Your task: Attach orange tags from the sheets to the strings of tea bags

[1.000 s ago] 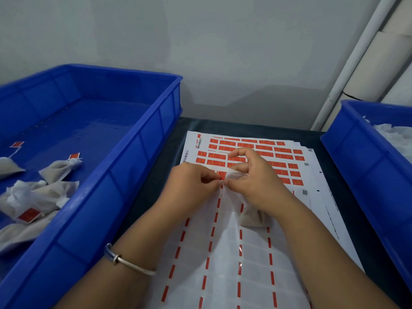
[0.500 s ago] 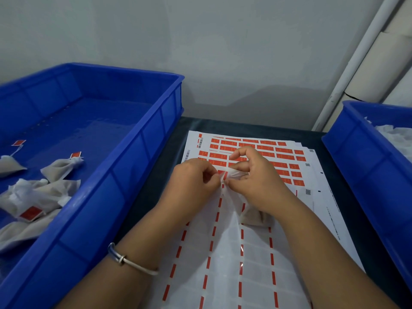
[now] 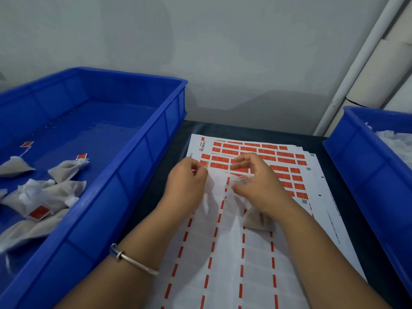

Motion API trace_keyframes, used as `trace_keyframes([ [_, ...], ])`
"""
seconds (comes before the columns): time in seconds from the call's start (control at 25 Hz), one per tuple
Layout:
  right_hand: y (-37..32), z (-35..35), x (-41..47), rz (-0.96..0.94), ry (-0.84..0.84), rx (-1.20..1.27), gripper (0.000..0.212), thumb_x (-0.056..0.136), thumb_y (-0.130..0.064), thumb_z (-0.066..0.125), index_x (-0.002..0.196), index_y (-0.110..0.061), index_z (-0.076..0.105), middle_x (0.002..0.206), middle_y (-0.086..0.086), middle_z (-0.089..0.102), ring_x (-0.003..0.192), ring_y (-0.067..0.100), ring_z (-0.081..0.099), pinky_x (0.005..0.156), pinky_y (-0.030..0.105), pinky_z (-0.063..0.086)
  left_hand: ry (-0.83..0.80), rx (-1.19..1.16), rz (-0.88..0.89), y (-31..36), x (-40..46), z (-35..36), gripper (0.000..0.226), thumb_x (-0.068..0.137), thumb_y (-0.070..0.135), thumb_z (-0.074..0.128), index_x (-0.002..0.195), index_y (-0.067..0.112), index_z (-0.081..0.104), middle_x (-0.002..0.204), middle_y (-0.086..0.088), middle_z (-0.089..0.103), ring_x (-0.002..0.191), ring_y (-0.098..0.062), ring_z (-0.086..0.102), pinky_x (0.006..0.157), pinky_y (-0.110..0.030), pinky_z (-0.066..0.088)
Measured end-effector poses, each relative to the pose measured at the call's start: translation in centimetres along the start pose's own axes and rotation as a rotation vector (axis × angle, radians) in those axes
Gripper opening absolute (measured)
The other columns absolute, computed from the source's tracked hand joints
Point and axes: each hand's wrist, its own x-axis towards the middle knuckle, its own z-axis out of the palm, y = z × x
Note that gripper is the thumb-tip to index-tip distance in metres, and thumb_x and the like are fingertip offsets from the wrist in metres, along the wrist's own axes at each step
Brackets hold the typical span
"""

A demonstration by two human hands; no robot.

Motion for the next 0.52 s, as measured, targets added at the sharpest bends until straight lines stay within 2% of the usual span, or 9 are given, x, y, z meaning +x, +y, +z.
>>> trace_keyframes([
  [0.12,0.2,-0.4,-0.6,-0.035,-0.011,0.023,0.051,0.077,-0.006,0.072,0.099,-0.043,0.043,0.095,-0.032,0.045,0.081,0.0,0.053,0.046,0.003,0.041,-0.059,-0.087,-0.069,0.0,-0.3,-0.2,0.015,0.097,0.028,0.045,0.083,0.029,0.053,0.103,0.006,0.06,0.075,-0.013,0.06,0.053,-0.017,0.044],
  [0.28,-0.2,-1.3,-1.5,-0.06,0.052,0.077,0.04,0.086,-0.007,0.065,0.095,-0.04,0.047,0.096,-0.025,0.054,0.074,0.0,0.063,0.051,0.004,0.045,-0.099,-0.185,-0.1,0.0,-1.0,-0.4,0.012,0.097,0.027,0.046,0.091,0.027,0.056,0.115,0.003,0.06,0.086,-0.014,0.06,0.066,-0.023,0.051],
  [0.4,-1.1,-2.3,-2.2,-0.104,0.104,0.145,0.031,0.092,-0.007,0.056,0.094,-0.037,0.051,0.091,-0.017,0.065,0.075,-0.007,0.066,0.058,0.004,0.047,-0.109,-0.255,-0.126,0.2,-1.6,-0.2,0.012,0.096,0.026,0.048,0.091,0.026,0.059,0.109,0.003,0.06,0.09,-0.015,0.06,0.077,-0.028,0.054],
  [0.52,-2.1,-3.2,-3.1,-0.169,0.096,0.099,0.031,0.091,-0.004,0.055,0.09,-0.035,0.057,0.083,-0.02,0.067,0.078,-0.009,0.065,0.063,0.003,0.047,-0.126,-0.348,-0.15,0.6,-2.4,0.5,0.015,0.095,0.025,0.051,0.084,0.025,0.061,0.093,0.009,0.061,0.091,-0.015,0.062,0.084,-0.035,0.055],
])
